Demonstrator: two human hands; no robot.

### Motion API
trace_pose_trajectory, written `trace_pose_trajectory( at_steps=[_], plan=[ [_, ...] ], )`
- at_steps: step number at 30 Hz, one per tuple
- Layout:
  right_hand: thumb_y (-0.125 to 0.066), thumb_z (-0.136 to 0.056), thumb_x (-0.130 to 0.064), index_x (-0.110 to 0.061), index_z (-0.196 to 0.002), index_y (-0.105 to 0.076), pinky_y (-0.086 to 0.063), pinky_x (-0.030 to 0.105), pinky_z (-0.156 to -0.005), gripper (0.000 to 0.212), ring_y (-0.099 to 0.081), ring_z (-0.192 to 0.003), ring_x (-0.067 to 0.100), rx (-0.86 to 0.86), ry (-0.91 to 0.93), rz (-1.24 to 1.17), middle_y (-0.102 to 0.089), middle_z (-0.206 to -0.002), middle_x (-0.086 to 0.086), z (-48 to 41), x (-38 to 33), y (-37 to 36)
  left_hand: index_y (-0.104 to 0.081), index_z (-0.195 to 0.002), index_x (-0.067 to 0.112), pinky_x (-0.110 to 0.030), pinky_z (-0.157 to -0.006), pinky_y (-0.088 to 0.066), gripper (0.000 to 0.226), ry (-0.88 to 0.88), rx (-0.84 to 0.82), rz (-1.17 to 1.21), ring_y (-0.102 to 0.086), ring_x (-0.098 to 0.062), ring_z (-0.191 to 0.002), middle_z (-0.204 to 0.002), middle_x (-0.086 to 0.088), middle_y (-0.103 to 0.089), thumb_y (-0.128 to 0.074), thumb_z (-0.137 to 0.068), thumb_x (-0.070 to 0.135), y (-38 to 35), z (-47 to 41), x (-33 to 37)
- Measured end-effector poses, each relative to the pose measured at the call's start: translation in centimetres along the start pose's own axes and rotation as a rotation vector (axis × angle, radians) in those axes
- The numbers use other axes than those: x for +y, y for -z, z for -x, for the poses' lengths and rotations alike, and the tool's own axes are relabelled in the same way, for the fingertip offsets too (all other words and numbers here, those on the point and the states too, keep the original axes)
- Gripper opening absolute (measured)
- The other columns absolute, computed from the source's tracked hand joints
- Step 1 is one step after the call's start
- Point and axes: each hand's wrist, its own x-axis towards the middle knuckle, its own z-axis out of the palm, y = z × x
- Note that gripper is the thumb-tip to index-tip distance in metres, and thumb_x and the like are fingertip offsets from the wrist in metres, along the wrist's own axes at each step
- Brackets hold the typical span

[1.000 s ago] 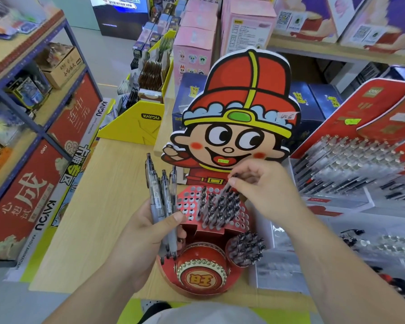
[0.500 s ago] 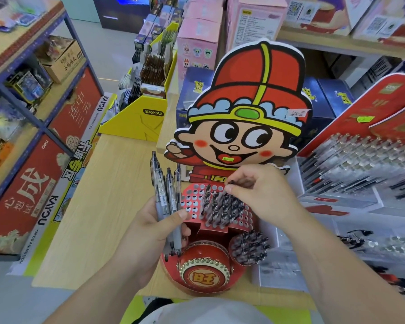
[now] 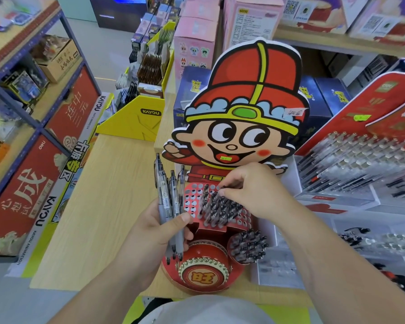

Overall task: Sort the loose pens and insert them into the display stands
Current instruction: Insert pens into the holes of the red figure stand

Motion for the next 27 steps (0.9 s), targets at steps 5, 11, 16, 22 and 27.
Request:
trace_pose_trajectory(
  at_steps=[5,11,16,22,27],
  plan=[
    [-0.079,-0.084,-0.034,-0.031,-0.089,-0.079,-0.058,0.030,-0.077,0.006,-0.065,-0.079,0.000,-0.038,-0.003,0.053,-0.072,-0.084,-0.017,-0.3,-0.1,0.3,-0.063,-0.115,0.019,-0.032,-0.055,-0.048,0.038,-0.016,-0.051,0.032,-0.063,-0.022,-0.068,-0.089,-0.008,-0.071,-0.070,-0.079,0.028,-0.1,0.1,0.3],
    [-0.077,-0.086,-0.030,-0.032,-0.091,-0.077,-0.058,0.032,-0.081,0.005,-0.066,-0.082,0.000,-0.062,-0.007,0.042,-0.072,-0.085,-0.016,0.1,0.2,0.5,-0.062,-0.116,0.015,-0.038,-0.057,-0.050,0.023,-0.037,-0.068,0.091,-0.061,-0.026,-0.065,-0.091,-0.014,-0.070,-0.058,-0.096,0.004,-0.1,0.5,0.6],
    [-0.073,-0.088,-0.029,-0.031,-0.095,-0.077,-0.058,0.032,-0.079,0.008,-0.064,-0.082,0.000,-0.012,0.011,0.115,-0.072,-0.087,-0.016,0.5,-0.2,0.2,-0.062,-0.115,0.015,-0.037,-0.057,-0.051,0.024,-0.048,-0.068,0.103,-0.061,-0.026,-0.065,-0.091,-0.014,-0.070,-0.057,-0.096,0.003,-0.2,0.7,0.7],
    [-0.072,-0.089,-0.031,-0.031,-0.097,-0.077,-0.059,0.036,-0.079,0.010,-0.066,-0.084,0.003,-0.004,0.014,0.155,-0.073,-0.090,-0.013,0.4,-0.5,0.1,-0.064,-0.113,0.015,-0.037,-0.057,-0.051,0.022,-0.047,-0.091,0.099,-0.061,-0.026,-0.065,-0.092,-0.016,-0.070,-0.061,-0.093,0.007,-0.2,1.0,0.7],
    [-0.069,-0.090,-0.024,-0.031,-0.119,-0.070,-0.054,0.032,-0.093,0.030,-0.064,-0.099,-0.002,0.044,0.008,-0.011,-0.072,-0.104,-0.018,1.5,-1.0,0.9,-0.063,-0.101,0.012,-0.035,-0.053,-0.050,0.013,-0.060,-0.168,0.097,-0.059,-0.026,-0.062,-0.092,-0.018,-0.069,-0.067,-0.089,0.009,-0.1,1.3,1.0]
  ],
)
